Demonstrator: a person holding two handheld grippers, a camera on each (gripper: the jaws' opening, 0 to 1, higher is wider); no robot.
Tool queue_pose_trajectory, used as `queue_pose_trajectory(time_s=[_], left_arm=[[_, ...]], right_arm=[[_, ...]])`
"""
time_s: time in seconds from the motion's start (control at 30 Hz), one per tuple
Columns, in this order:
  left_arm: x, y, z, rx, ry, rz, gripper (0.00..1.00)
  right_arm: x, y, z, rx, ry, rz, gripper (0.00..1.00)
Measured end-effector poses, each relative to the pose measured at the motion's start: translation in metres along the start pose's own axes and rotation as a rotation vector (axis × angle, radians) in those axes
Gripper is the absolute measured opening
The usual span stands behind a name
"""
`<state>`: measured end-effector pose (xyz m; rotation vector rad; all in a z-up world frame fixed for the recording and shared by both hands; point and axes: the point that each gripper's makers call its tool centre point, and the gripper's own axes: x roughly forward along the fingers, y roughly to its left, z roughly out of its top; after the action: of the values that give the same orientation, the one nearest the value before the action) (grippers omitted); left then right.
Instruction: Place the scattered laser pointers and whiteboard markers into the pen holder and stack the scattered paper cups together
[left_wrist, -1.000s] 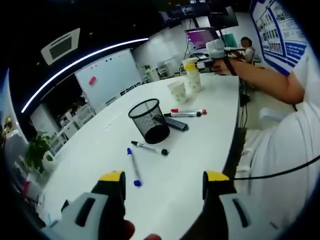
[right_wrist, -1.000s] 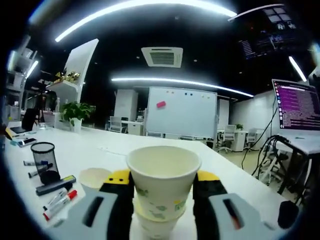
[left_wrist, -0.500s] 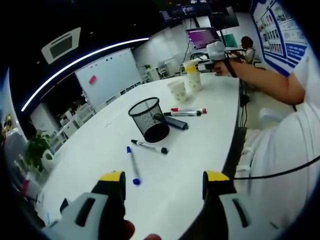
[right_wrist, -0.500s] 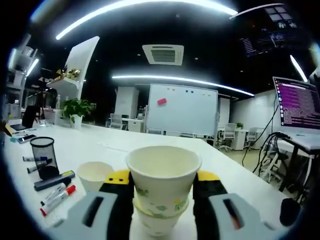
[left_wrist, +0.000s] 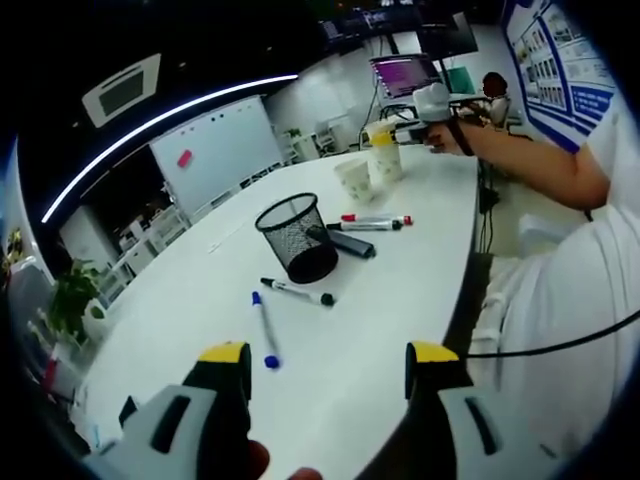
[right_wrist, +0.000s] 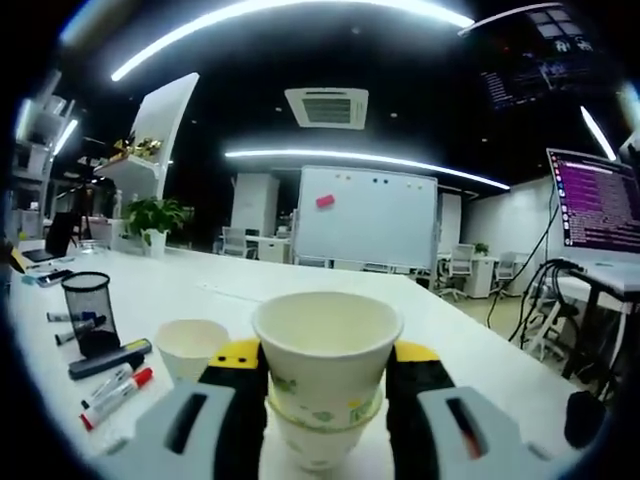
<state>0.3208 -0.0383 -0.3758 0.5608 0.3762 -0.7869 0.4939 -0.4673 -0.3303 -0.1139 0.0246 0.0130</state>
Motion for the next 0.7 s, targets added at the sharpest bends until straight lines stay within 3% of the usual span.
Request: queue_pose_trajectory(time_s=[0.7], left_arm=[[0.001, 0.001, -0.004, -0.003, 0.009, -0.001, 0.63]], right_arm=[[-0.001, 0.009, -0.011, -0.005, 0.019, 0.013, 0.47]])
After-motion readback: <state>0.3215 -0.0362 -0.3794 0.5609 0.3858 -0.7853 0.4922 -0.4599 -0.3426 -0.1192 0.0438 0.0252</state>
